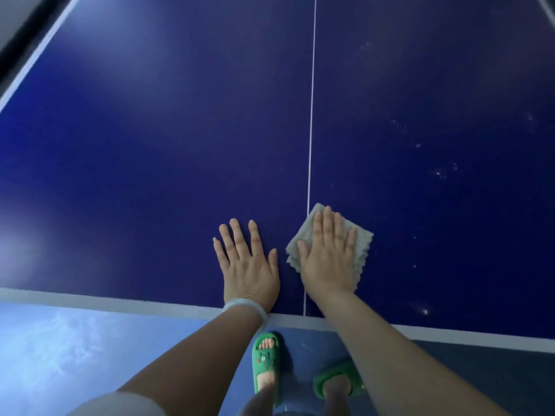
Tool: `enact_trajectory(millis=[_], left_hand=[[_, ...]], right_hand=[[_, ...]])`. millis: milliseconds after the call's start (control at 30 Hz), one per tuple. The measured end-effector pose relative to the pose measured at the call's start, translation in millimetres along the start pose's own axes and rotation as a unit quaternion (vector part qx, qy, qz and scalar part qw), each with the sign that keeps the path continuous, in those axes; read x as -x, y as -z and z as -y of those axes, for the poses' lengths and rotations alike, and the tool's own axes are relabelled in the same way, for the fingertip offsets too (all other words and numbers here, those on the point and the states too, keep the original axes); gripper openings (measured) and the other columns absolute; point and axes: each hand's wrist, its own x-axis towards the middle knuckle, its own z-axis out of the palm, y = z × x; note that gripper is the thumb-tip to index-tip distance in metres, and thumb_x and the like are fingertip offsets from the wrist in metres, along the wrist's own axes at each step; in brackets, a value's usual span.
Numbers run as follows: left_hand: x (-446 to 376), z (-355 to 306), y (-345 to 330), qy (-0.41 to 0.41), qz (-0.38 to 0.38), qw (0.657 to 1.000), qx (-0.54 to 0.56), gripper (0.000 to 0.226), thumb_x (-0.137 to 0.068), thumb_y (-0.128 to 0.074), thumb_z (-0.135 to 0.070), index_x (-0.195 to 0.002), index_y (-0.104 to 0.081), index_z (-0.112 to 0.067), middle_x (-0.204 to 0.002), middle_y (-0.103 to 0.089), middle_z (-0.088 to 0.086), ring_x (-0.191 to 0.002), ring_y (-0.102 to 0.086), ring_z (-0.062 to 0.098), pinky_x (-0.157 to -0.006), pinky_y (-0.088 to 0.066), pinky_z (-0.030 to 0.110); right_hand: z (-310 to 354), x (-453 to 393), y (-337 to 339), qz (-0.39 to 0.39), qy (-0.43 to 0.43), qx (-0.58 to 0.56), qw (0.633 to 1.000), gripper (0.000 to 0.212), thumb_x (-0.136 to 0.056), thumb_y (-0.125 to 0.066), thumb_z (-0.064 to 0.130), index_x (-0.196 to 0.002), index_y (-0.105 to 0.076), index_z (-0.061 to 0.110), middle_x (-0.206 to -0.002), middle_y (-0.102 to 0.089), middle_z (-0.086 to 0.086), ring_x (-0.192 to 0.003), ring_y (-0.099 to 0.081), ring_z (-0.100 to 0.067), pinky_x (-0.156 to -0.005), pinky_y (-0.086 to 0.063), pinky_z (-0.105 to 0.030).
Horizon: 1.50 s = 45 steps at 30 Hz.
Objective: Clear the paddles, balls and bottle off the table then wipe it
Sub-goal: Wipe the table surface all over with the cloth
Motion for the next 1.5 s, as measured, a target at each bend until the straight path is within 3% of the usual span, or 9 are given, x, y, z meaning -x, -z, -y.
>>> enact_trajectory(millis=[233, 400, 500, 600, 767, 967, 1200, 1400, 1500], left_hand=[[0.4, -0.5, 2.7, -0.008, -0.001, 1.000, 0.017, 0.070, -0.095, 0.003, -0.049, -0.155, 0.004, -0.012, -0.161, 0.008, 0.022, -0.148, 0.014, 0.039, -0.120, 0.006, 0.055], [0.4, -0.6, 1.0, -0.008, -0.003, 1.000, 0.014, 0.069, -0.097, -0.003, -0.048, -0.155, 0.001, -0.011, -0.161, 0.007, 0.023, -0.148, 0.012, 0.039, -0.119, 0.006, 0.055], [-0.1, -0.4, 0.3, -0.006, 0.000, 1.000, 0.015, 0.069, -0.097, -0.005, -0.048, -0.155, 0.002, -0.011, -0.161, 0.007, 0.023, -0.148, 0.012, 0.039, -0.119, 0.007, 0.055], [-0.5, 0.3, -1.0, -0.007, 0.002, 1.000, 0.012, 0.069, -0.097, -0.005, -0.049, -0.155, 0.003, -0.012, -0.161, 0.008, 0.022, -0.148, 0.013, 0.039, -0.119, 0.008, 0.054], [-1.1, -1.2, -1.4, -0.009, -0.006, 1.000, 0.021, 0.070, -0.097, -0.006, -0.050, -0.155, 0.001, -0.013, -0.161, 0.005, 0.021, -0.149, 0.011, 0.038, -0.120, 0.007, 0.054], [-0.6, -2.7, 2.2, -0.005, 0.007, 1.000, 0.011, 0.070, -0.098, -0.013, -0.050, -0.156, -0.001, -0.013, -0.162, 0.006, 0.021, -0.149, 0.011, 0.038, -0.119, 0.007, 0.054], [0.0, -40.4, 17.1, -0.062, -0.012, 0.994, 0.090, 0.065, -0.101, -0.035, -0.037, -0.155, -0.011, -0.011, -0.161, 0.003, 0.022, -0.150, 0.006, 0.035, -0.122, 0.006, 0.045], [15.4, -117.1, 1.0, 0.019, 0.029, 0.997, 0.075, 0.071, -0.101, -0.020, -0.050, -0.156, 0.001, -0.010, -0.160, 0.012, 0.023, -0.149, 0.014, 0.036, -0.120, 0.007, 0.052], [15.6, -121.9, -5.3, 0.033, 0.003, 0.998, 0.059, 0.071, -0.101, -0.021, -0.049, -0.155, -0.003, -0.007, -0.160, 0.007, 0.025, -0.149, 0.010, 0.038, -0.119, 0.004, 0.055]], right_hand=[[-19.0, 89.1, -18.6, -0.011, 0.069, 0.018, 0.997, 0.066, -0.100, -0.022, 0.042, -0.155, -0.017, 0.005, -0.163, -0.009, -0.013, -0.151, -0.007, -0.026, -0.119, -0.017, -0.052], [-11.3, 17.7, -2.5, 0.000, 0.017, 0.023, 1.000, 0.064, -0.100, -0.001, 0.043, -0.155, 0.005, 0.011, -0.164, 0.008, -0.008, -0.151, 0.010, -0.022, -0.122, -0.001, -0.049], [-0.3, -10.6, 3.8, 0.002, -0.007, 0.008, 1.000, 0.063, -0.102, -0.015, 0.042, -0.156, 0.003, 0.014, -0.164, 0.005, -0.009, -0.151, 0.005, -0.025, -0.122, -0.003, -0.050], [5.4, 23.5, -4.9, -0.027, 0.040, 0.013, 0.999, 0.059, -0.103, -0.027, 0.036, -0.156, -0.014, 0.014, -0.163, -0.015, -0.012, -0.150, -0.013, -0.027, -0.120, -0.017, -0.053], [-59.4, 78.3, -13.9, -0.024, 0.157, 0.039, 0.987, 0.058, -0.103, -0.021, 0.034, -0.157, -0.012, 0.014, -0.165, -0.004, -0.004, -0.152, -0.003, -0.022, -0.119, -0.018, -0.052], [-94.3, 58.7, 1.1, -0.038, -0.038, 0.015, 0.998, 0.060, -0.100, 0.005, 0.042, -0.155, 0.004, 0.020, -0.163, 0.008, 0.000, -0.150, 0.012, -0.018, -0.122, 0.002, -0.050], [-140.3, 93.5, -8.2, -0.028, 0.184, 0.068, 0.980, 0.057, -0.104, -0.017, 0.036, -0.157, -0.012, 0.015, -0.165, -0.008, -0.004, -0.151, -0.009, -0.024, -0.117, -0.018, -0.051], [-205.1, 57.5, 9.6, -0.033, -0.020, 0.059, 0.998, 0.062, -0.098, 0.007, 0.040, -0.156, -0.001, 0.017, -0.164, 0.001, -0.001, -0.151, 0.004, -0.020, -0.122, -0.004, -0.049], [-178.3, 61.4, 6.7, -0.038, 0.060, 0.063, 0.996, 0.061, -0.101, 0.000, 0.036, -0.155, -0.014, 0.012, -0.163, -0.009, -0.007, -0.150, -0.010, -0.026, -0.119, -0.012, -0.053]])
